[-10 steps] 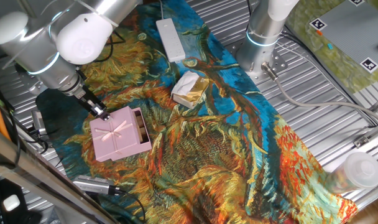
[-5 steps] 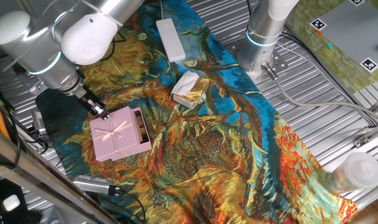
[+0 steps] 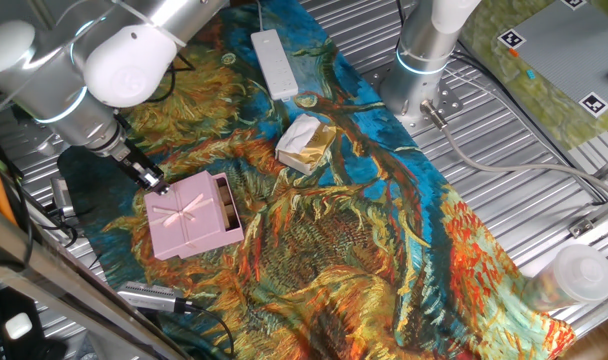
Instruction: Slide the outer casing onto the gift box
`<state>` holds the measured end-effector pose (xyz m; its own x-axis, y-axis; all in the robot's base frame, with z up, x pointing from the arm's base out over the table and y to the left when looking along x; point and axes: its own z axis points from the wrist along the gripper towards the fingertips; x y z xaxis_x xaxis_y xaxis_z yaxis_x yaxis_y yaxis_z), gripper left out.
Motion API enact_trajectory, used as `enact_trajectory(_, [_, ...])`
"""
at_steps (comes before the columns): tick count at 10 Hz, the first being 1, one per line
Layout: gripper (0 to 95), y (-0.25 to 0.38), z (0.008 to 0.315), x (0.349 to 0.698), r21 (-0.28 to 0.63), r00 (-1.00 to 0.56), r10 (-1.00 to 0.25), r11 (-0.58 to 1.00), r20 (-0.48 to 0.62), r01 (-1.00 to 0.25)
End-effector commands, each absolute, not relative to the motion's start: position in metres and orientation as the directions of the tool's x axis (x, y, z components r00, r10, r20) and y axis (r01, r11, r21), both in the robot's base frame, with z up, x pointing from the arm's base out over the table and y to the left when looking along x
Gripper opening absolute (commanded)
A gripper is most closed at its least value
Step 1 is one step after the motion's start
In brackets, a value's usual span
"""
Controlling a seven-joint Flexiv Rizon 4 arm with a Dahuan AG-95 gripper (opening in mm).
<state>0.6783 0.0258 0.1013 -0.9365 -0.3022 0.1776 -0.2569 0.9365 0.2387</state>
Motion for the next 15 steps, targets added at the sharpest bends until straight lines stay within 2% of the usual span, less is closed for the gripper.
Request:
enact_trajectory(1, [19.0,0.026,0.102,0.681,0.240,-0.936,-0.304,0.936,0.180,-0.258])
enact_trajectory(15, [19.0,0.007,0.110,0.709,0.261,-0.923,-0.351,0.916,0.156,-0.304])
